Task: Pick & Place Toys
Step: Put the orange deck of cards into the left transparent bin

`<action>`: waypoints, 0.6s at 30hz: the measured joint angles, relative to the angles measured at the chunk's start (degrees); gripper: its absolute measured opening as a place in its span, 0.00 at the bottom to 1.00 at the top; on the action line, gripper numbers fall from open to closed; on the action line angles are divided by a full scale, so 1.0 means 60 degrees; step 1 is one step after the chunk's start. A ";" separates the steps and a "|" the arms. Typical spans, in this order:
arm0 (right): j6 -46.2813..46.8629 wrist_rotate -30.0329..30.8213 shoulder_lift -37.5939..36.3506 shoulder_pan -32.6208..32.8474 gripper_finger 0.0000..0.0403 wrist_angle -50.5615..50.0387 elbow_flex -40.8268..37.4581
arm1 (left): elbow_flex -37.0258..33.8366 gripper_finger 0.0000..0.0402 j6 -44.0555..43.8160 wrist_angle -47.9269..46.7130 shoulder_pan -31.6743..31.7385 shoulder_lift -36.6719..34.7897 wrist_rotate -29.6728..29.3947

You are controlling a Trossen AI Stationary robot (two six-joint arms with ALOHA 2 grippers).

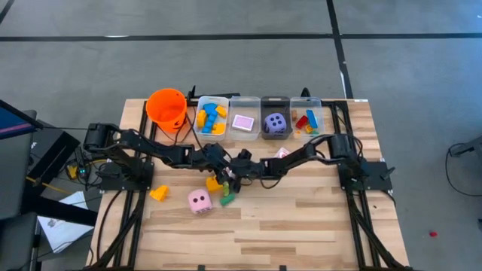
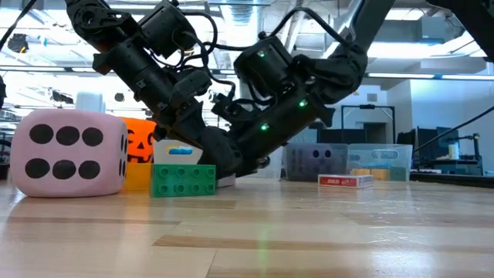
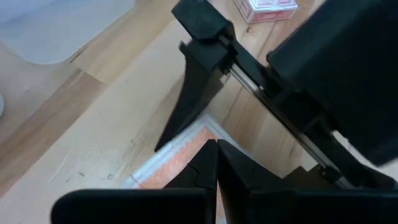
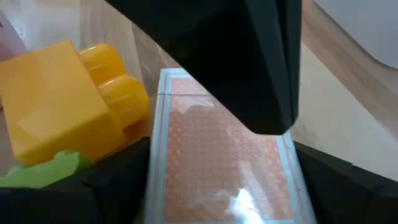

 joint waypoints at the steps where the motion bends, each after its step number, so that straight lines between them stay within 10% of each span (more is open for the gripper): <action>1: 0.0000 0.0039 -0.0128 0.0003 0.84 -0.0047 0.0003 | 0.0000 0.00 0.0001 0.0003 0.0000 0.0000 0.0001; 11: -0.0577 0.0107 -0.1723 0.0003 0.74 -0.3269 -0.0055 | -0.0004 0.01 0.0426 0.0019 0.0179 -0.0529 0.0032; 18: -0.0432 0.2072 -0.3354 -0.0004 0.74 -0.6504 -0.0059 | 0.0000 0.01 0.1331 0.0001 0.0665 -0.2867 -0.0014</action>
